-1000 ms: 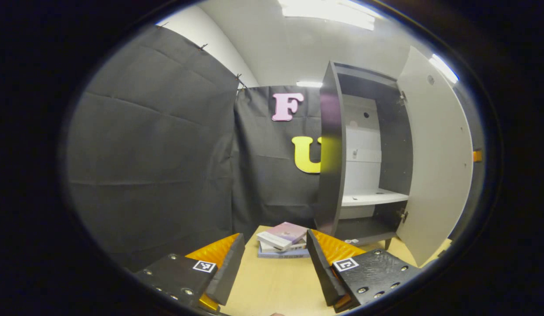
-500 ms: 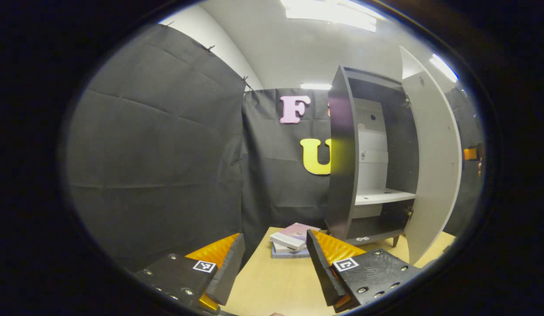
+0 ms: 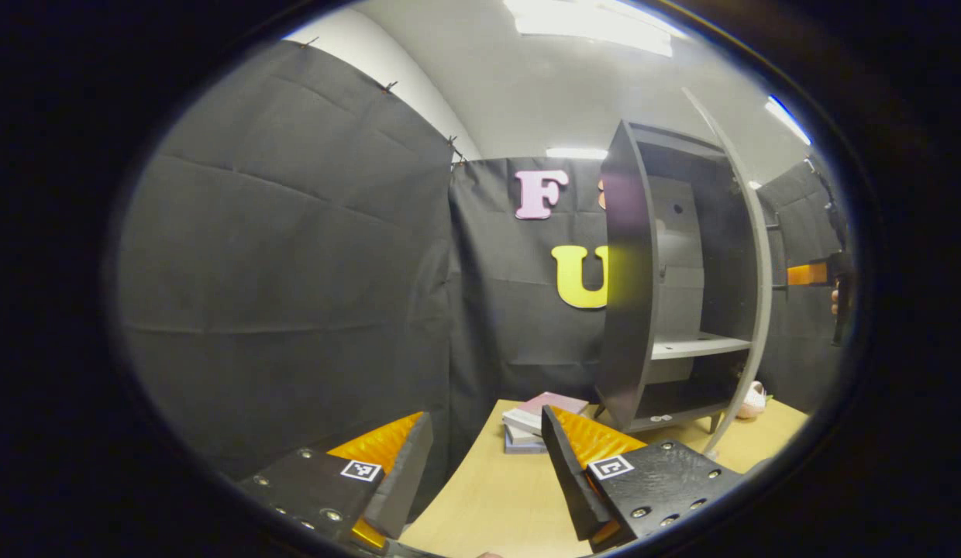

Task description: Open the cabinet door with the right hand, grasp the bottle in the cabinet with the left hand and place it on the coaster, then close the cabinet door with the right hand.

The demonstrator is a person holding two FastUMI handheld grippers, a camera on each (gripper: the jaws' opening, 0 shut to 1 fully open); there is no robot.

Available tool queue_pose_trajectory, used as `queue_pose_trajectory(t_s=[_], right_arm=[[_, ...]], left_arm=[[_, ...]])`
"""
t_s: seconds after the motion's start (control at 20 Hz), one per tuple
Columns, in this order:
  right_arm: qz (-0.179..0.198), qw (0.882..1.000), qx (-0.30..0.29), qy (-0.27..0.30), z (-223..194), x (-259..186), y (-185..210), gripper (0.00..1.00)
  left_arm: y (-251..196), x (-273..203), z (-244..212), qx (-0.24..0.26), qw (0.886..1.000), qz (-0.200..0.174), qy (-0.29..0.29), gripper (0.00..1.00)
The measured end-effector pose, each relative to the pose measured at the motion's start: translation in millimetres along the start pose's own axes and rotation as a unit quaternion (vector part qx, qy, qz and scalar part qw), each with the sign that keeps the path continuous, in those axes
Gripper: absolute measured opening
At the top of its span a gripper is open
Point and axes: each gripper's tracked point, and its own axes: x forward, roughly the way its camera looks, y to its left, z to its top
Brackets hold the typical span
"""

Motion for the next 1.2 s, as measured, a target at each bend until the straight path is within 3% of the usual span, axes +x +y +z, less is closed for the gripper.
queue_pose_trajectory(t_s=[0.05, 0.1, 0.15, 0.2, 0.45, 0.8, 1.2], right_arm=[[0.003, 1.0, -0.001, 0.0, -0.7, 0.4, 3.0, 0.95], [0.005, 1.0, -0.001, -0.001, -1.0, 0.3, 4.6, 0.95], [0.007, 1.0, -0.002, -0.001, -1.1, -2.1, 4.5, 0.95], [0.006, 1.0, -0.003, -0.001, -2.1, -4.6, 3.2, 0.95], [-0.006, 1.0, -0.006, -0.009, -0.5, -30.5, -11.9, 0.95], [-0.006, 1.0, -0.002, -0.012, -15.7, -65.0, -56.3, 0.95], [-0.011, 1.0, -0.006, -0.017, -24.2, -90.8, -119.2, 0.94]], left_arm=[[0.8, -0.2, 2.1, 0.0, 1.0, 0.001, -0.002, 0.85], [1.0, 0.3, 3.7, 0.0, 1.0, 0.0, -0.004, 0.81], [-1.9, 2.1, 4.7, 0.002, 1.0, -0.003, -0.005, 0.85], [-6.2, 4.3, 6.3, 0.003, 1.0, -0.008, -0.006, 0.81], [-41.2, 15.6, 18.3, -0.002, 0.999, -0.044, -0.012, 0.81], [-133.0, 17.1, 35.5, -0.024, 0.994, -0.102, -0.007, 0.81], [-218.0, -4.5, 47.7, -0.009, 0.992, -0.124, -0.006, 0.85]])
